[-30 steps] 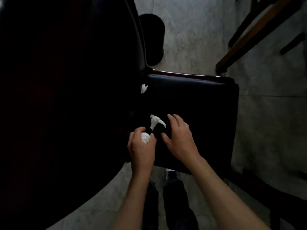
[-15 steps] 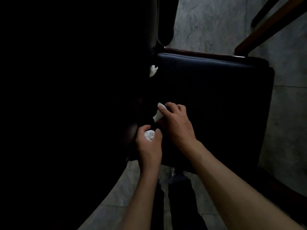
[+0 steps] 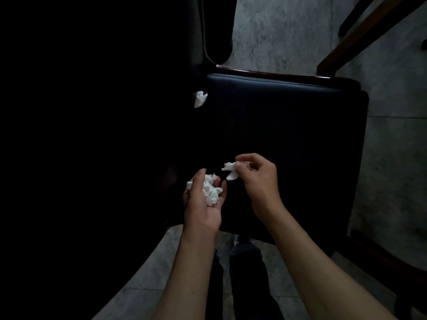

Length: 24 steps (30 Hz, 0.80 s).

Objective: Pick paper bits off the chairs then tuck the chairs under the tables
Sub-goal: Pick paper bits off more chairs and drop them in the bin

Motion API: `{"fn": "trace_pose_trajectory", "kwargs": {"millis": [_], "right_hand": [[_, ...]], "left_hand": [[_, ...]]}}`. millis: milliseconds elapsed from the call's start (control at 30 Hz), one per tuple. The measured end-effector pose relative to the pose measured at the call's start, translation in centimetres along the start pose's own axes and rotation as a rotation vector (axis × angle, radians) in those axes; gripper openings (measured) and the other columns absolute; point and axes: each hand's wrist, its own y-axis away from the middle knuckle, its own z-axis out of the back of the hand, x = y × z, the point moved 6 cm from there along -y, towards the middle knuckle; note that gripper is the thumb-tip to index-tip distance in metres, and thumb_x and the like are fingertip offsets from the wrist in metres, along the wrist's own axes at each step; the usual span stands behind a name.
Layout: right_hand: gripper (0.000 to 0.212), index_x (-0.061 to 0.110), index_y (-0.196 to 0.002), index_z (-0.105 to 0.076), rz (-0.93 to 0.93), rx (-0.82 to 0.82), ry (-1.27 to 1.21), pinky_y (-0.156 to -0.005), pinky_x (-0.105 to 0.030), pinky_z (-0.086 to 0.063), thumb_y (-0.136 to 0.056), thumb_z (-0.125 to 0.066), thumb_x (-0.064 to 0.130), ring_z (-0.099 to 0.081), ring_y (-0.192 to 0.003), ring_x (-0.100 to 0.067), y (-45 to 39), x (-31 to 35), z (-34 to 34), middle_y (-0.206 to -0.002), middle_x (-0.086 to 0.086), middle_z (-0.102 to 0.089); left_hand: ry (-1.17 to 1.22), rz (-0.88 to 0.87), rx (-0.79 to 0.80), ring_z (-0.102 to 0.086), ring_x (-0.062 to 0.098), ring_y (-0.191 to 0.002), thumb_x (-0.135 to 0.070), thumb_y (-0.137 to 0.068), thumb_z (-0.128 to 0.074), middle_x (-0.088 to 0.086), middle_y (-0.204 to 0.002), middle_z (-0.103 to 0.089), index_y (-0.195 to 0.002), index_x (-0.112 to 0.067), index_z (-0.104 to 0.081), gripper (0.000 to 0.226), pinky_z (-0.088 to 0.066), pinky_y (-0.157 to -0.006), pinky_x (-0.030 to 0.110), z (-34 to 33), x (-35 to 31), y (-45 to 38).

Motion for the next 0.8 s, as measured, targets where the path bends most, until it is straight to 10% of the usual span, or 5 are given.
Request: {"fn": "trace_pose_trajectory", "kwargs": {"millis": [200,800], "right_hand": [[0.018,0.012,-0.103,-0.068,-0.019,0.091,-0.32,-0.078,-0.031,-0.059,-0.087,-0.067,0.002,-0.073,-0.09,-0.019,2.8,0.6,-1.1,-0.093,-0.004,-0.074],[0.02,0.026,-0.109,-0.074,0.193,0.17,0.185,-0.102,-0.025,-0.036,-0.092,-0.064,0.03,-0.034,-0.134,-0.005,4.3,-0.8,-0.1,-0.148,0.024,-0.035]], "left_hand": [[0.087,0.059,0.138,-0.067,0.027,-0.1,-0.015,-0.094,-0.055,0.018,-0.114,-0.065,-0.117,0.003,-0.058,0.029,-0.054,-0.093,0.038,-1.5,0.9,0.6],[-0.041,-0.007,0.235,-0.069,0.031,-0.104,-0.028,-0.082,-0.072,0.009,-0.112,-0.067,-0.117,-0.012,-0.063,0.039,-0.058,-0.078,0.042,-1.8,2.0,0.8]]}}
